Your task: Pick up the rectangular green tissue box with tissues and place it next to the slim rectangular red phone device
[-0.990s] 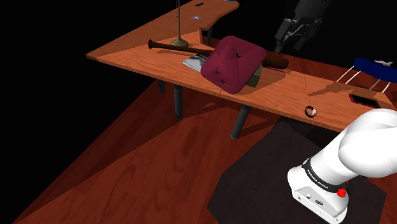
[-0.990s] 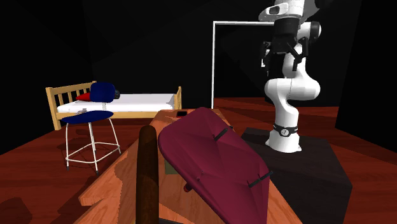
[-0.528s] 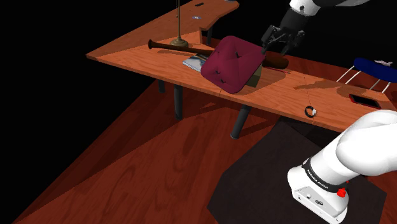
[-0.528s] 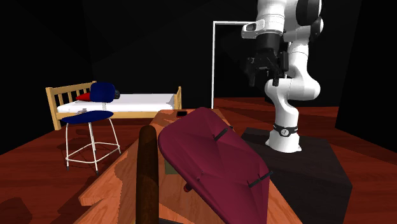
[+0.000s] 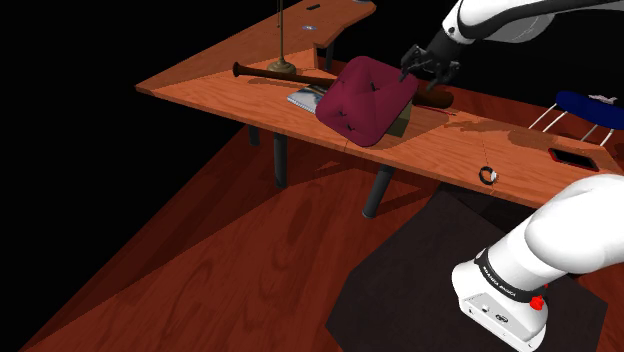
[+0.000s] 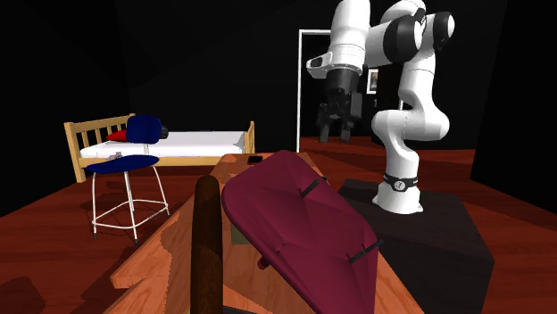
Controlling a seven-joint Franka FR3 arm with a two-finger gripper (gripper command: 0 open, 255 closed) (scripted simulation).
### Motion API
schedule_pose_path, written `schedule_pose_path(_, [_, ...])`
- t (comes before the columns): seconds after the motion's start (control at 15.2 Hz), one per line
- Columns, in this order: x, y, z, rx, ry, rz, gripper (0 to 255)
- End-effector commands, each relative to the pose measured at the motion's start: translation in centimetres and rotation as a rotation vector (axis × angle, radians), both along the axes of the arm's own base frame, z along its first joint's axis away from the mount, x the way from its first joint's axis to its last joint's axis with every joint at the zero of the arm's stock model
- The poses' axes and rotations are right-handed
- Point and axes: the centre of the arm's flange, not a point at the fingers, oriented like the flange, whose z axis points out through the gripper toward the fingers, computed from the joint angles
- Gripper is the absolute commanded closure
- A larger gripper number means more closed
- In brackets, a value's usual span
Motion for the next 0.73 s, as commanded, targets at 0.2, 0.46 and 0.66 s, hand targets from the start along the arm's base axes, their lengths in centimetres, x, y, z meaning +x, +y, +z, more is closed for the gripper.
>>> schedule_pose_path(0.2, [2.2, -4.3, -3.3, 0.032, -0.099, -0.171, 0])
schedule_pose_path(0.46, [3.7, -7.9, -5.9, 0.058, -0.175, -0.305, 0])
schedule_pose_path(0.66, [4.6, -10.8, -7.9, 0.078, -0.232, -0.406, 0])
